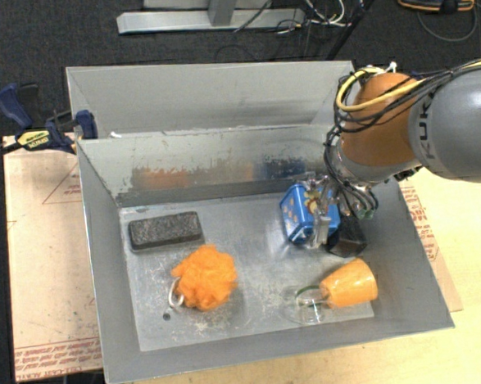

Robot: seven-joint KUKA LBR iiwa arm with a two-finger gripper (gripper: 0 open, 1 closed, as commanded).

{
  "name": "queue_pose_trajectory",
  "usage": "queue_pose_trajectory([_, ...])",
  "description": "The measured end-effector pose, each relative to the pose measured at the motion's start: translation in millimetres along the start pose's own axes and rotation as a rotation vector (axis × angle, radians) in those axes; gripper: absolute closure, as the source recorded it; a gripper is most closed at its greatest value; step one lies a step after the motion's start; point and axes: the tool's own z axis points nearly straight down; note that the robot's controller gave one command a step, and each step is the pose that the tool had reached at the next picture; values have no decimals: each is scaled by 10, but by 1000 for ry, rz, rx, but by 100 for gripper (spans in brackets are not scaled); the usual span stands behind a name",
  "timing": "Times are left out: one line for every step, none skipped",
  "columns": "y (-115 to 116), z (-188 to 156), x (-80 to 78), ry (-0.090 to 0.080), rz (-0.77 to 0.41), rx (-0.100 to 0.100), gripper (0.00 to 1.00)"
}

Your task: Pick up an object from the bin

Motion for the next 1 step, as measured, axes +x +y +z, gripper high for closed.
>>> queue_pose_trajectory([-9, 6, -39, -8, 29, -13, 100])
